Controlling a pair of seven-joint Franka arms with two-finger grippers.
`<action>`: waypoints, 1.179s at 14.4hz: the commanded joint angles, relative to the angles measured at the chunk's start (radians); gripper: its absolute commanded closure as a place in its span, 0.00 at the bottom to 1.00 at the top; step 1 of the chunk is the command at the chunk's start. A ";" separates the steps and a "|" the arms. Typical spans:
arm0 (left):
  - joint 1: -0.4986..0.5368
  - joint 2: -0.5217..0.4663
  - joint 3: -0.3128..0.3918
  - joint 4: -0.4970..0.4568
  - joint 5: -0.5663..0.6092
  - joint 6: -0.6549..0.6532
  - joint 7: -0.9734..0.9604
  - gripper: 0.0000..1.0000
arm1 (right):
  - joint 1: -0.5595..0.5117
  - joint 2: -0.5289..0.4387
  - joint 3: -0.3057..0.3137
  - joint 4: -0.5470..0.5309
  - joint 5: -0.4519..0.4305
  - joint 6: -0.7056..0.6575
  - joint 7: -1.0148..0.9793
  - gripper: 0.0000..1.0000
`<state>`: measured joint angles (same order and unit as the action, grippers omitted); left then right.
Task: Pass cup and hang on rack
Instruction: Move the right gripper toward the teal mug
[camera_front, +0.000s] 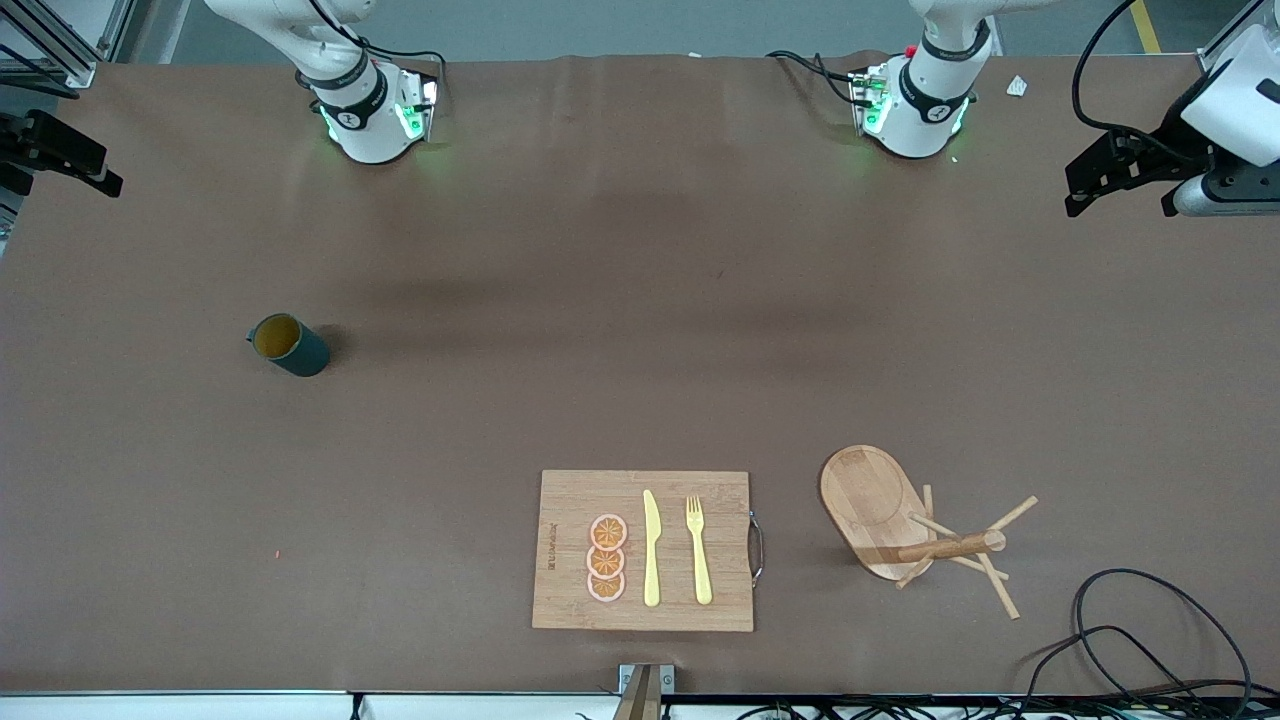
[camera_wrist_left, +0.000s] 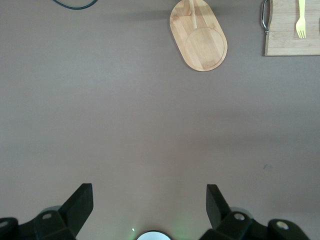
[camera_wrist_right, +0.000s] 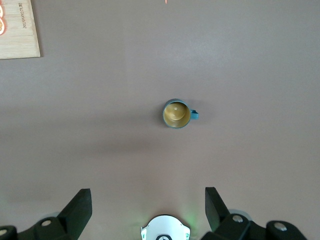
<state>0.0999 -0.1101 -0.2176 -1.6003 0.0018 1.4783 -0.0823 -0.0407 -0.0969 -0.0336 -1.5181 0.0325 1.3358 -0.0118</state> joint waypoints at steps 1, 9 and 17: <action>-0.003 0.009 0.000 0.016 -0.006 0.003 -0.011 0.00 | -0.013 -0.018 0.009 -0.022 0.012 0.014 0.006 0.00; 0.001 0.090 0.000 0.083 -0.005 0.008 0.007 0.00 | -0.019 0.005 0.009 0.021 0.010 0.020 0.010 0.00; -0.005 0.164 0.000 0.091 -0.003 0.019 -0.007 0.00 | -0.021 0.028 0.007 0.027 0.006 0.022 0.010 0.00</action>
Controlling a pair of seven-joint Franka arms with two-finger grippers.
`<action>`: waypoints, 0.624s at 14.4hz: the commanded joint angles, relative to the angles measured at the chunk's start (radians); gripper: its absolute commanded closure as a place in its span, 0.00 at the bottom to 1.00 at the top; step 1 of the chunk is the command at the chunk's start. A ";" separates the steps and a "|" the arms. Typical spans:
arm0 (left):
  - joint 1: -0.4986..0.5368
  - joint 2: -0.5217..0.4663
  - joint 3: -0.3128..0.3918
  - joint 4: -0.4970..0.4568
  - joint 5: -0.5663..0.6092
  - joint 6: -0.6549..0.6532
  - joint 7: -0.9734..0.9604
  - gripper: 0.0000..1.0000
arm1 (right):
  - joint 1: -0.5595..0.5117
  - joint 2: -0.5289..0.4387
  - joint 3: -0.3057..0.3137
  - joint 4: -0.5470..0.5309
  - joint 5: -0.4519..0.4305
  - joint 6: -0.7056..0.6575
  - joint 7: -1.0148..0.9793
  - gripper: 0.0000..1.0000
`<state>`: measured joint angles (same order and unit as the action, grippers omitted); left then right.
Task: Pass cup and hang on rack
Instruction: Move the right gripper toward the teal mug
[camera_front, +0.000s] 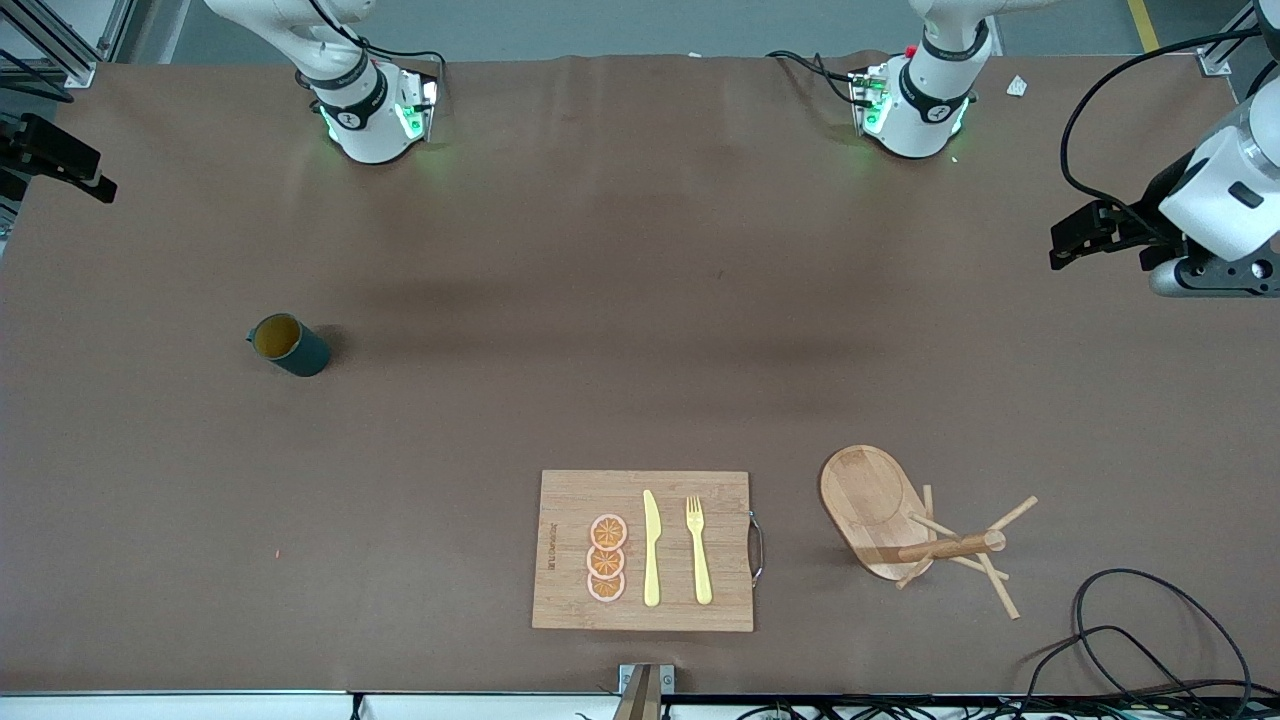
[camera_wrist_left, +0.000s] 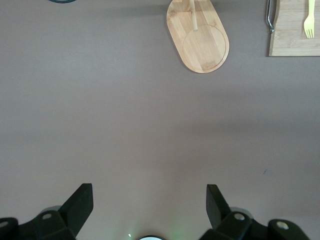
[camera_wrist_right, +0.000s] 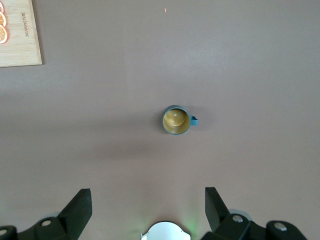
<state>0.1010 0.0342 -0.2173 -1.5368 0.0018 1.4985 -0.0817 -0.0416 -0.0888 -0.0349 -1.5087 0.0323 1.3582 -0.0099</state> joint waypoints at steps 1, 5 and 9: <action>-0.009 0.026 -0.001 0.032 -0.003 0.000 -0.007 0.00 | -0.020 0.027 0.010 0.019 0.004 -0.001 0.008 0.00; -0.020 0.039 -0.010 0.032 -0.003 0.045 0.003 0.00 | -0.026 0.093 0.009 0.019 0.004 0.018 0.010 0.00; -0.023 0.038 -0.013 0.032 -0.005 0.045 0.003 0.00 | -0.076 0.196 0.009 0.018 0.006 0.128 0.005 0.00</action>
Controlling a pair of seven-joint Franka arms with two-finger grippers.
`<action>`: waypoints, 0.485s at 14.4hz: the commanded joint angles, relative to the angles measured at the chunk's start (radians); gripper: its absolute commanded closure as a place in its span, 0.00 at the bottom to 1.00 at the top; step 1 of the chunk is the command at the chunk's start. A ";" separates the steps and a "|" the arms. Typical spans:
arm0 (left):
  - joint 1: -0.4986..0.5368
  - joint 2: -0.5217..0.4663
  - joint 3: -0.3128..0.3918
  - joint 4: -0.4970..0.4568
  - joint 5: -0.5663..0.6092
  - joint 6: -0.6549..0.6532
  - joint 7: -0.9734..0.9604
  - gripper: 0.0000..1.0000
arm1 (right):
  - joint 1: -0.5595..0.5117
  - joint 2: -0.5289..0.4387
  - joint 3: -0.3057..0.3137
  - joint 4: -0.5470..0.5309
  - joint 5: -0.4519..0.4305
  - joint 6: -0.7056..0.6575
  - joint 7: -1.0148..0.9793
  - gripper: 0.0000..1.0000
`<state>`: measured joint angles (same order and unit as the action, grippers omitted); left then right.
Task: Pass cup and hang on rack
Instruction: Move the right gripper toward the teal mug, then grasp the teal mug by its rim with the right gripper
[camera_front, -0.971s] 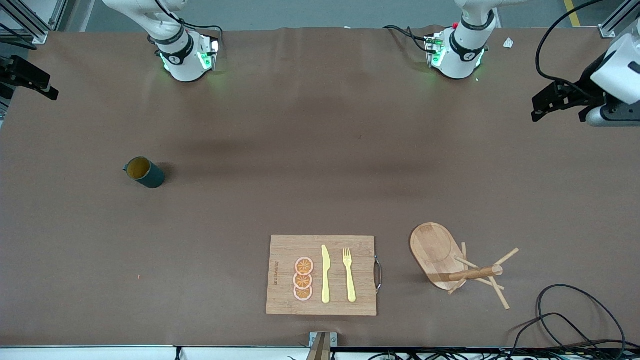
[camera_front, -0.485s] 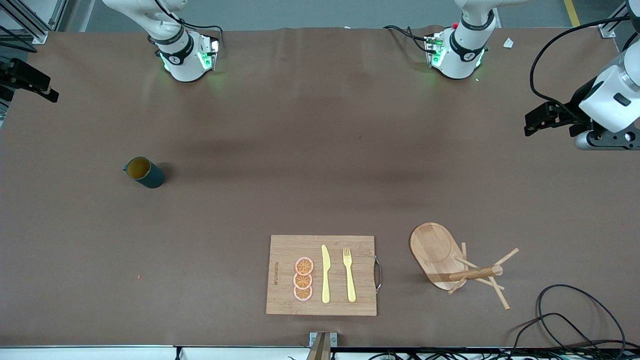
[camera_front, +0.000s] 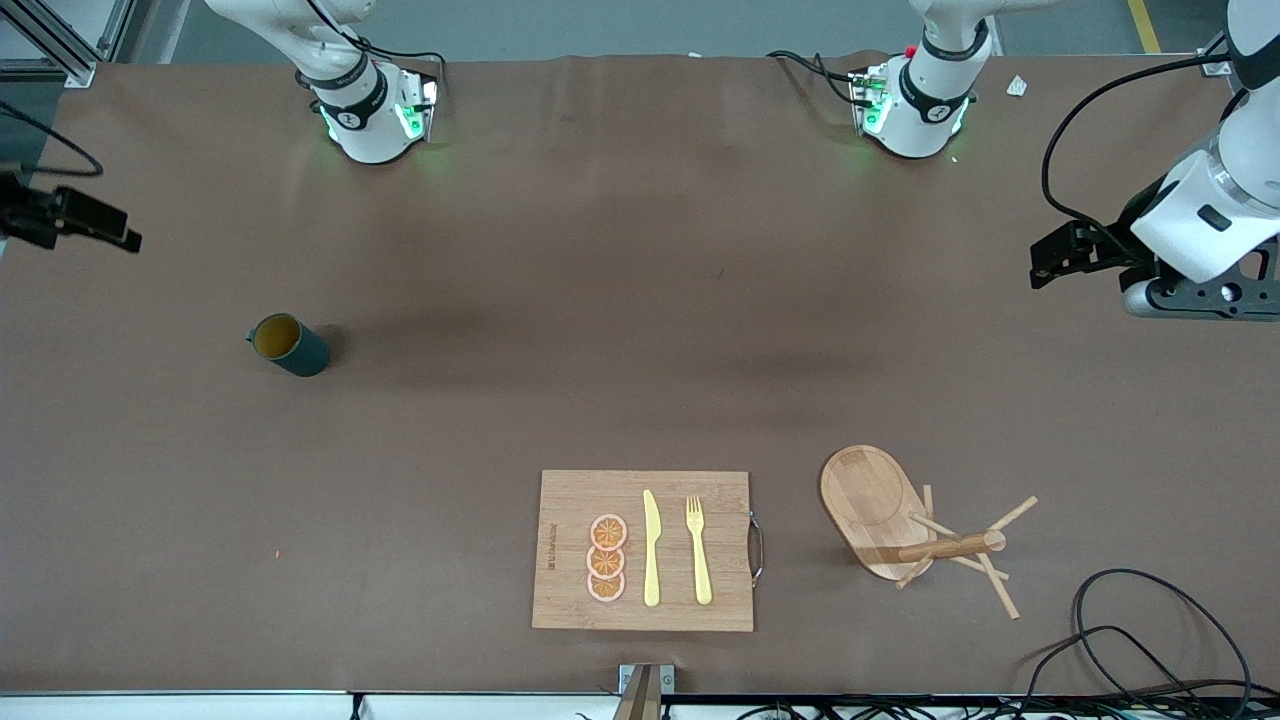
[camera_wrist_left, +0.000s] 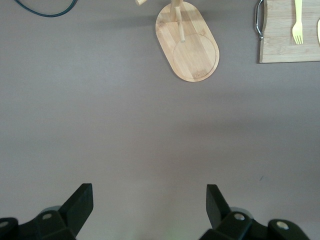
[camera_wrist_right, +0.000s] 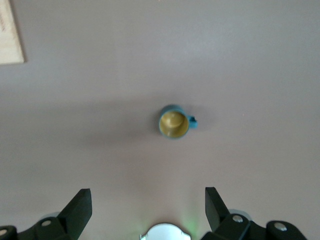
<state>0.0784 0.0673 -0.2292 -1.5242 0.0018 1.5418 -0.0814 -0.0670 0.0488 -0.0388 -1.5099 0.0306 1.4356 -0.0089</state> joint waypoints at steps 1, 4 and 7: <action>-0.002 0.005 -0.001 0.019 -0.006 0.001 -0.006 0.00 | -0.056 0.103 0.013 0.020 0.012 0.068 0.003 0.00; -0.011 -0.003 -0.022 0.021 0.001 -0.003 -0.012 0.00 | -0.039 0.129 0.017 -0.060 0.012 0.161 0.003 0.00; -0.003 -0.009 -0.022 0.019 0.001 -0.022 -0.011 0.00 | -0.045 0.131 0.017 -0.205 0.012 0.351 -0.147 0.00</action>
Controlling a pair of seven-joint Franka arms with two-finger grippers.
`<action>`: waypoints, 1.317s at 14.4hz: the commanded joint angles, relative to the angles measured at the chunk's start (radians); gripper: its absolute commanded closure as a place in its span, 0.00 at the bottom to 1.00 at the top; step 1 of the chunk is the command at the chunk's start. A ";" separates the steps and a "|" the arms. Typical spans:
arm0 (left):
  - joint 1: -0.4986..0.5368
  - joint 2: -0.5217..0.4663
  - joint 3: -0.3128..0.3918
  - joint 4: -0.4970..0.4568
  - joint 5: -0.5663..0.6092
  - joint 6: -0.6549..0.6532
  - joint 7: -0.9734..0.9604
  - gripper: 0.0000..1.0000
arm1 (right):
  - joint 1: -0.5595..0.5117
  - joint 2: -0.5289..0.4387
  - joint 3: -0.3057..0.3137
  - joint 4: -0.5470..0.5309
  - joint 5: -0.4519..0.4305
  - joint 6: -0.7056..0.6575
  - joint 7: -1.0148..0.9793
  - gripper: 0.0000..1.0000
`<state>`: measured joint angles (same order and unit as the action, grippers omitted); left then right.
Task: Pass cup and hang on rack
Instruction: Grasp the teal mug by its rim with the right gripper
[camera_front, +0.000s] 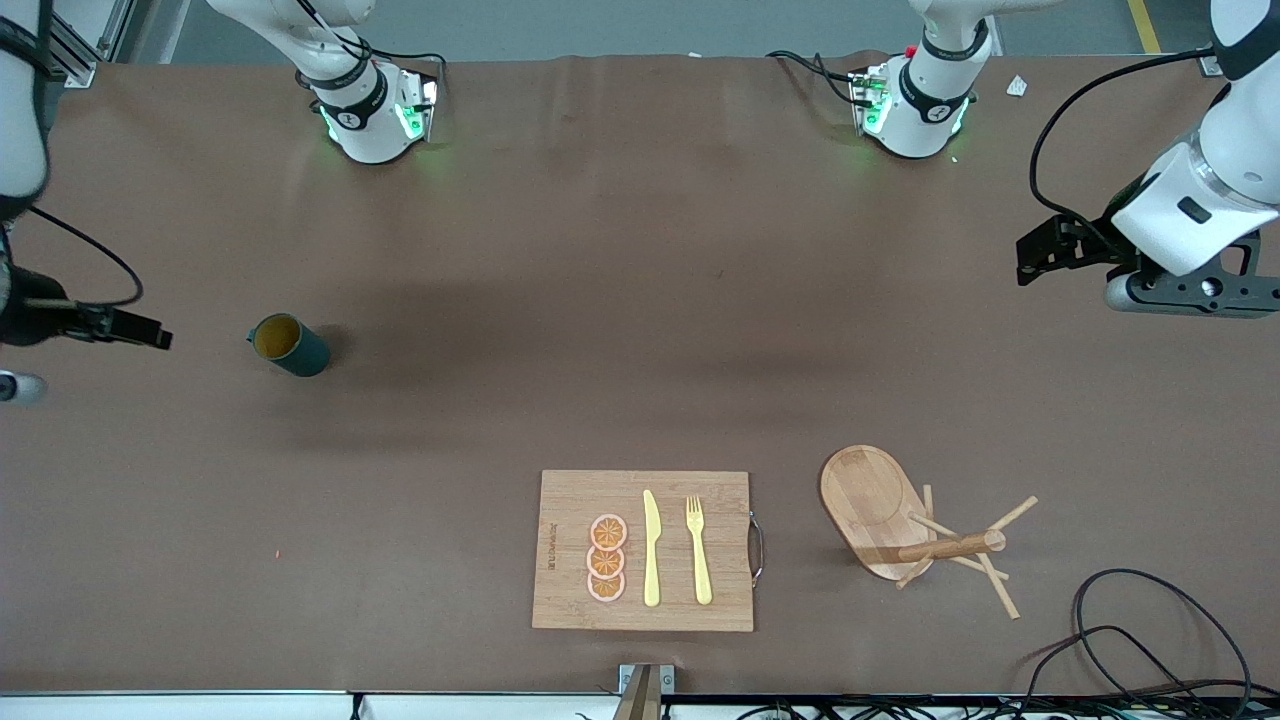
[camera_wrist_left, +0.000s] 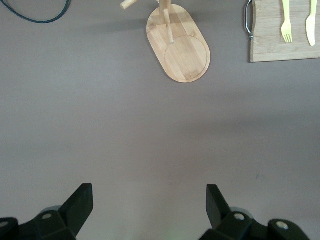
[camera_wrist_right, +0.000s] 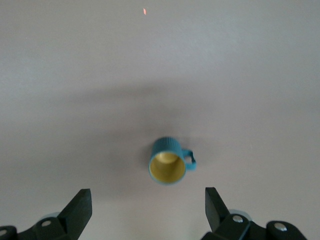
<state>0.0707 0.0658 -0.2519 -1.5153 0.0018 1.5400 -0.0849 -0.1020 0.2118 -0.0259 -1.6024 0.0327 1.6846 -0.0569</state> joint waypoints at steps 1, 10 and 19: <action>0.006 -0.009 0.000 0.010 0.001 -0.024 -0.007 0.00 | -0.027 -0.028 0.004 -0.166 0.009 0.168 -0.185 0.00; 0.009 -0.017 0.002 0.007 0.000 -0.047 -0.004 0.00 | -0.120 -0.023 0.006 -0.555 0.007 0.579 -0.625 0.00; 0.012 -0.014 0.008 0.009 0.000 -0.057 0.011 0.00 | -0.100 0.020 0.006 -0.680 0.007 0.702 -0.636 0.03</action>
<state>0.0786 0.0601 -0.2484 -1.5136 0.0018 1.5014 -0.0834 -0.2030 0.2408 -0.0225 -2.2539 0.0324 2.3649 -0.6762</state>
